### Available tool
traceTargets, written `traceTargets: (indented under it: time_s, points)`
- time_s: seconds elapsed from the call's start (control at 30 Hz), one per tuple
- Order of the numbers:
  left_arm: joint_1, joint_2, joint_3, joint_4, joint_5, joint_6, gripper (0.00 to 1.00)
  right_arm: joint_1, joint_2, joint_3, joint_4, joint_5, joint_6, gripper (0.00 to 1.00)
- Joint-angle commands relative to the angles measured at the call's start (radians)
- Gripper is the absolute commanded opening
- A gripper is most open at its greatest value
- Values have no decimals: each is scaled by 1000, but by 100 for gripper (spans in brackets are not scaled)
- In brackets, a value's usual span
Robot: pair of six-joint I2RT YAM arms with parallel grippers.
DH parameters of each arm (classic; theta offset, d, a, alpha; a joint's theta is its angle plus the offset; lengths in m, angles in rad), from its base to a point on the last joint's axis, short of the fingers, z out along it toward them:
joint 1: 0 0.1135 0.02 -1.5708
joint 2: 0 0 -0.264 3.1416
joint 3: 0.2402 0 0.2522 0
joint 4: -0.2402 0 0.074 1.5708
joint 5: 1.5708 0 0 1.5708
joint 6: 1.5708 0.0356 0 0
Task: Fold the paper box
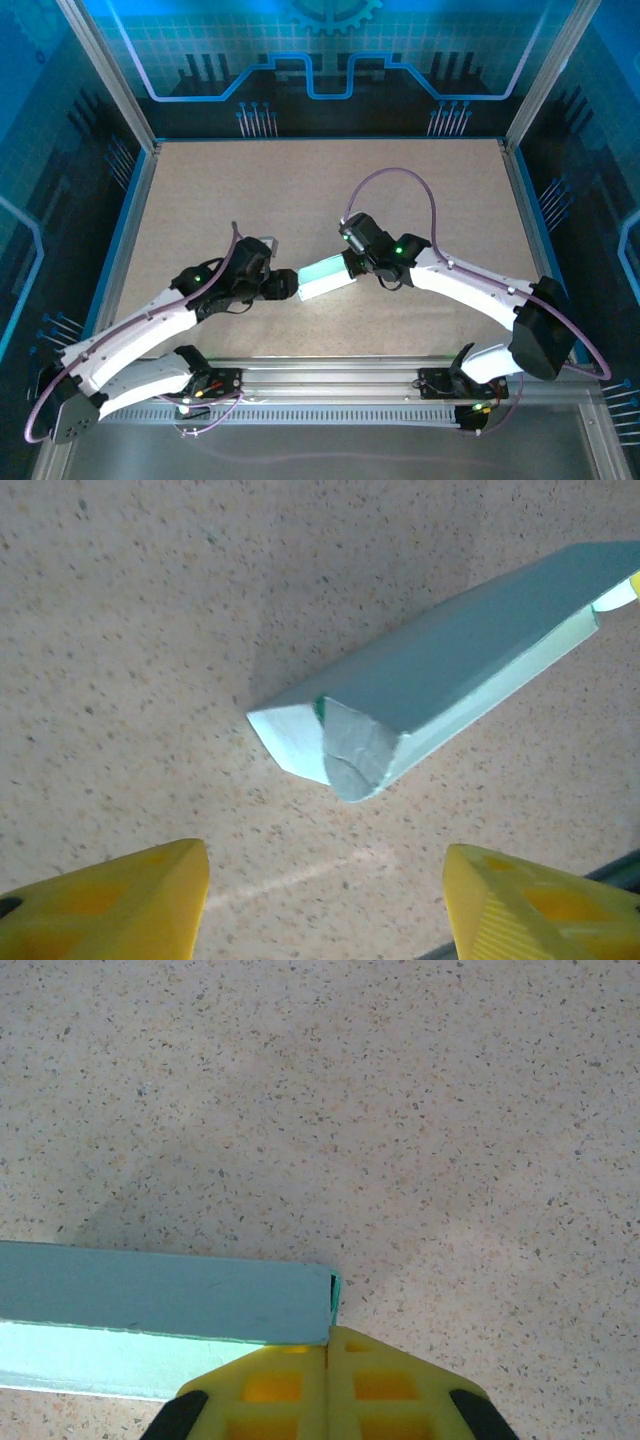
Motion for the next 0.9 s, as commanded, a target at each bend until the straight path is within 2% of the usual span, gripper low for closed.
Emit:
traceTargets:
  time_s: [0.0, 0.37, 0.5, 0.87]
  points:
    - [-21, 59, 86, -85, 38, -109, 58, 23, 7, 4, 20, 22, 26, 0]
    - [-29, 201, 158, -89, -30, -74, 28, 29, 14, 12, 17, 17, 34, 0]
    - [-29, 229, 167, -70, -28, -75, 26, 29, 6, 11, 12, 19, 34, 0]
    - [-28, 254, 169, -49, -32, -109, 10, 32, 6, 18, 4, 19, 30, 0]
